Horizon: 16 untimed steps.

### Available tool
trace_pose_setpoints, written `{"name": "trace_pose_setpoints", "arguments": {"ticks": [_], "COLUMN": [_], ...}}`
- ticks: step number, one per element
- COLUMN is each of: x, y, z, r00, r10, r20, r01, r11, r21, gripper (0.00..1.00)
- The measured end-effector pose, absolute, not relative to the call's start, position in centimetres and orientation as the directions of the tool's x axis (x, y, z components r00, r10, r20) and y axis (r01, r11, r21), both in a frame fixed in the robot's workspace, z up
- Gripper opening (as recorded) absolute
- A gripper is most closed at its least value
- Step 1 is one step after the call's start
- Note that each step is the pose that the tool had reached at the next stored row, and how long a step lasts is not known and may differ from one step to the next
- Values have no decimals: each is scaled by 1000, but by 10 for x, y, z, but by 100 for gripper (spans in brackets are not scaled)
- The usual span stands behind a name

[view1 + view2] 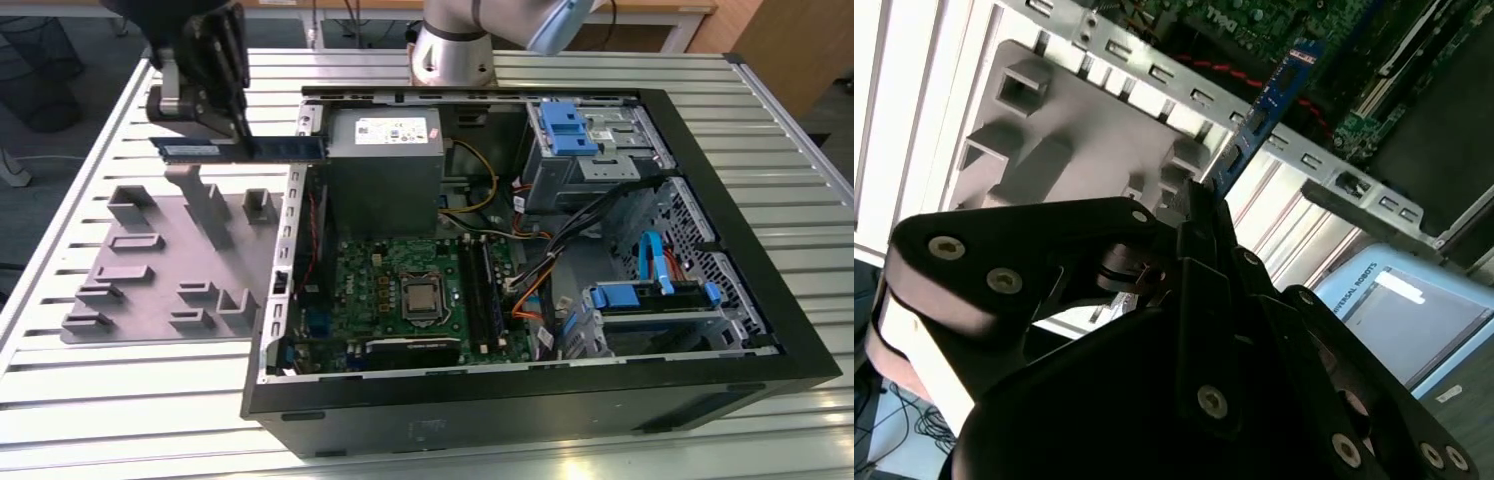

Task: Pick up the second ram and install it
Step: 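Pick up the second ram and move it above second insertion slot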

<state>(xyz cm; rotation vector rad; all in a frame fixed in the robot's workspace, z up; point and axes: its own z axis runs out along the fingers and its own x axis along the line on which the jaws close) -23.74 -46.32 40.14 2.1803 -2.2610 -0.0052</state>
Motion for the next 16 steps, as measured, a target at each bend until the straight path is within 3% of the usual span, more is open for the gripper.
{"name": "trace_pose_setpoints", "arguments": {"ticks": [16], "x": [-177], "y": [-463], "z": [401], "r00": [-36], "r10": [-999], "r20": [-2], "r01": [-999], "r11": [36], "r21": [3], "gripper": [14]}}
